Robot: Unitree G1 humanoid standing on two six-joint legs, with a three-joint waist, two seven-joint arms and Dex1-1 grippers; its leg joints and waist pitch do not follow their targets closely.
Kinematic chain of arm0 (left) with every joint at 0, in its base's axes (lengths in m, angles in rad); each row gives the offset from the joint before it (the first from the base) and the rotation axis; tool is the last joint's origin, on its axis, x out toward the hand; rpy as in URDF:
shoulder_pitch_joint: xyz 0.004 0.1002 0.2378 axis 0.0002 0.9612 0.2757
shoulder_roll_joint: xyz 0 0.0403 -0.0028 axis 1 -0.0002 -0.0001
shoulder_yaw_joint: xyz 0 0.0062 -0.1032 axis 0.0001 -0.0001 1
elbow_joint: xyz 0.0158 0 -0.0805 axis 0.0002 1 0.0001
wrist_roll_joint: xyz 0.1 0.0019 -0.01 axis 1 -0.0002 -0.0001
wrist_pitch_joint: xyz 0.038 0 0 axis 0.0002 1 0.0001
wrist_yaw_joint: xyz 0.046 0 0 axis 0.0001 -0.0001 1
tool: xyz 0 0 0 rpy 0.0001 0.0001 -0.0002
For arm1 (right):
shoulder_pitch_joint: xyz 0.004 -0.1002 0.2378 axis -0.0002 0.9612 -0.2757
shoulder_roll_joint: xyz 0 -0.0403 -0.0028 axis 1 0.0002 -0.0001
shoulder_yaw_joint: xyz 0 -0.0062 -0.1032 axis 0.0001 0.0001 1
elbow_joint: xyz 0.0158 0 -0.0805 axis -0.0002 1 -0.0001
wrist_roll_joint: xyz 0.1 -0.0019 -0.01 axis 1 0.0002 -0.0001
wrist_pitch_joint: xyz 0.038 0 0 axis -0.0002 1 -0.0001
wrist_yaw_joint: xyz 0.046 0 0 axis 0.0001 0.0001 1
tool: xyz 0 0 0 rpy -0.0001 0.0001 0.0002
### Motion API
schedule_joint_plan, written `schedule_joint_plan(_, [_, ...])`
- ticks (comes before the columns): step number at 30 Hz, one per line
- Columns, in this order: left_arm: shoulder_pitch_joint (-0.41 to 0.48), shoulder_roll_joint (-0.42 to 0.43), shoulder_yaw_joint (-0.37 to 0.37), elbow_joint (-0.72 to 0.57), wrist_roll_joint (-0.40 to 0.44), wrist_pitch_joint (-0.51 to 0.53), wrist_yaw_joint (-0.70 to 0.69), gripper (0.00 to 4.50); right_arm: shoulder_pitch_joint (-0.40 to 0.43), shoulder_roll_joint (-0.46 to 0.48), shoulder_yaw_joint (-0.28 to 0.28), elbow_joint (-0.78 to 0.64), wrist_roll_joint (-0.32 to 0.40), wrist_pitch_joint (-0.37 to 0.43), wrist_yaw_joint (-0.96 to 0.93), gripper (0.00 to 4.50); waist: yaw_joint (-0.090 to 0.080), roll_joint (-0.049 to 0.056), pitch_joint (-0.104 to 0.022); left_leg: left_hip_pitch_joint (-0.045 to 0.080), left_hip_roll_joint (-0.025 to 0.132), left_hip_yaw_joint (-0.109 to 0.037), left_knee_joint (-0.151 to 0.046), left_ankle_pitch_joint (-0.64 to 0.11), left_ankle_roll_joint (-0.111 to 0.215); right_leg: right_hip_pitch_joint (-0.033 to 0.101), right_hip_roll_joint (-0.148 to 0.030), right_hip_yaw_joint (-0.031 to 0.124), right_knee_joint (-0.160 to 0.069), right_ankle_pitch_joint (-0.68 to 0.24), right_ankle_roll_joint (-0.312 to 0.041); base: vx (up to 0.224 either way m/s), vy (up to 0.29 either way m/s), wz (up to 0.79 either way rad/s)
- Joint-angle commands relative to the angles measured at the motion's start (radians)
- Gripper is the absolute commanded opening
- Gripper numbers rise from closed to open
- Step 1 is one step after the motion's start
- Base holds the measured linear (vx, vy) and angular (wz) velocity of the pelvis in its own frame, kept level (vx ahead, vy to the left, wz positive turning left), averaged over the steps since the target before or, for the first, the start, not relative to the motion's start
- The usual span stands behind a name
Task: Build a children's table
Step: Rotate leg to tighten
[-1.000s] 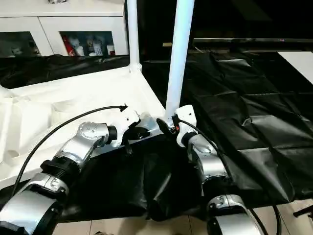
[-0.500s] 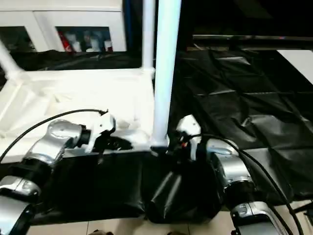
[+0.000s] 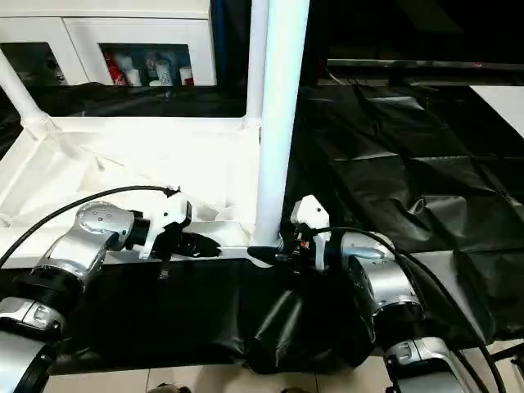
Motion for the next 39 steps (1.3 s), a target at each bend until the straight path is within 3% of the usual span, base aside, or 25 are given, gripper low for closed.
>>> schedule_joint_plan(1, [0.007,-0.026,0.008,0.039,0.003,-0.011,0.099,0.00,0.019,0.026,0.018,0.005,-0.035,-0.002,-0.058,2.81,0.002,-0.007,-0.054,0.011,0.040,-0.011,-0.060,-0.169,0.084,0.041,-0.050,0.033,-0.059,-0.133,-0.266,0.000,0.000,0.00])
schedule_joint_plan(4, [-0.015,-0.070,0.017,0.079,0.033,0.000,0.232,0.00,0.023,0.073,-0.027,0.057,-0.050,0.007,-0.227,2.74,-0.006,-0.010,-0.045,0.016,0.038,-0.018,-0.073,-0.273,0.033,0.037,-0.053,0.036,-0.079,-0.309,-0.220,0.000,0.000,0.00])
schedule_joint_plan(6, [-0.028,-0.109,0.026,0.092,0.036,0.019,0.301,0.00,0.022,0.111,-0.046,0.085,-0.058,0.018,-0.328,2.73,-0.009,-0.006,-0.045,0.023,0.039,-0.021,-0.076,-0.302,0.012,0.031,-0.054,0.038,-0.084,-0.346,-0.207,0.000,0.000,0.00])
schedule_joint_plan(10, [-0.048,-0.175,0.023,0.108,0.051,0.037,0.396,0.00,-0.003,0.176,-0.073,0.140,-0.082,0.045,-0.526,2.70,-0.015,-0.002,-0.046,0.021,0.036,-0.023,-0.079,-0.304,-0.002,0.030,-0.051,0.039,-0.085,-0.330,-0.198,0.000,0.000,0.00])
schedule_joint_plan(11, [-0.061,-0.225,0.017,0.121,0.055,0.044,0.444,0.00,-0.028,0.225,-0.090,0.175,-0.086,0.059,-0.637,2.69,-0.016,-0.001,-0.047,0.019,0.034,-0.024,-0.077,-0.305,0.003,0.033,-0.051,0.038,-0.084,-0.321,-0.198,0.000,0.000,0.00])
schedule_joint_plan(12, [-0.069,-0.249,0.017,0.130,0.055,0.049,0.465,0.00,-0.042,0.248,-0.095,0.192,-0.090,0.066,-0.685,2.69,-0.020,0.007,-0.048,0.019,0.032,-0.023,-0.077,-0.300,0.004,0.031,-0.050,0.039,-0.085,-0.301,-0.200,0.000,0.000,0.00])
schedule_joint_plan(14, [-0.077,-0.270,0.015,0.140,0.057,0.050,0.484,0.00,-0.057,0.269,-0.100,0.210,-0.093,0.070,-0.726,2.69,-0.023,0.003,-0.051,0.016,0.029,-0.021,-0.074,-0.283,0.013,0.034,-0.048,0.038,-0.083,-0.272,-0.204,0.000,0.000,0.00])
schedule_joint_plan(16, [-0.094,-0.307,0.011,0.159,0.066,0.049,0.521,0.00,-0.083,0.313,-0.091,0.228,-0.108,0.039,-0.763,2.69,-0.020,0.007,-0.053,0.014,0.029,-0.020,-0.072,-0.268,0.027,0.037,-0.049,0.037,-0.083,-0.245,-0.209,0.000,0.000,0.00])
schedule_joint_plan(17, [-0.098,-0.317,0.010,0.162,0.070,0.045,0.530,0.00,-0.089,0.326,-0.085,0.231,-0.117,0.013,-0.770,3.04,-0.021,0.007,-0.053,0.014,0.029,-0.020,-0.072,-0.263,0.029,0.035,-0.049,0.037,-0.082,-0.238,-0.210,0.000,0.000,0.00])
schedule_joint_plan(21, [-0.095,-0.306,0.013,0.151,0.070,0.047,0.524,0.00,-0.086,0.328,-0.079,0.221,-0.119,-0.053,-0.747,3.49,-0.018,0.004,-0.053,0.011,0.030,-0.019,-0.072,-0.252,0.051,0.039,-0.048,0.035,-0.080,-0.214,-0.213,0.000,0.000,0.00])
schedule_joint_plan(25, [-0.074,-0.245,0.012,0.136,0.065,0.028,0.453,0.00,-0.071,0.256,-0.054,0.191,-0.117,-0.104,-0.611,3.58,-0.016,0.007,-0.054,0.012,0.031,-0.020,-0.072,-0.259,0.058,0.040,-0.049,0.034,-0.081,-0.219,-0.213,0.000,0.000,0.00])
schedule_joint_plan(28, [-0.063,-0.226,0.011,0.126,0.057,0.018,0.402,0.00,-0.064,0.225,-0.045,0.175,-0.108,-0.107,-0.531,3.58,-0.017,0.006,-0.055,0.007,0.031,-0.018,-0.069,-0.229,0.080,0.045,-0.049,0.034,-0.076,-0.158,-0.231,0.000,0.000,0.00])
schedule_joint_plan(31, [-0.030,-0.161,-0.006,0.082,0.035,0.007,0.251,0.00,-0.040,0.131,-0.025,0.116,-0.073,-0.100,-0.315,3.58,-0.017,0.006,-0.056,0.006,0.033,-0.016,-0.065,-0.218,0.101,0.048,-0.049,0.033,-0.073,-0.142,-0.247,0.000,0.000,0.00])
schedule_joint_plan(35, [-0.003,-0.072,-0.031,0.042,0.020,-0.005,0.087,0.00,-0.024,0.029,-0.006,0.042,-0.026,-0.069,-0.098,3.58,-0.013,0.003,-0.055,0.008,0.039,-0.014,-0.065,-0.219,0.101,0.049,-0.045,0.029,-0.069,-0.151,-0.263,0.000,0.000,0.00])
schedule_joint_plan(38, [0.004,-0.036,-0.034,0.026,0.009,0.001,0.018,0.00,-0.028,-0.003,0.000,0.034,-0.023,-0.074,-0.036,3.58,-0.013,0.008,-0.055,0.010,0.042,-0.013,-0.065,-0.211,0.099,0.045,-0.045,0.030,-0.065,-0.131,-0.280,0.000,0.000,0.00])
schedule_joint_plan(39, [0.007,-0.020,-0.036,0.021,0.008,0.006,-0.008,0.00,-0.031,-0.017,0.005,0.033,-0.021,-0.071,-0.002,3.58,-0.012,0.001,-0.056,0.012,0.043,-0.011,-0.063,-0.192,0.101,0.044,-0.045,0.030,-0.059,-0.093,-0.294,0.000,0.000,0.00])
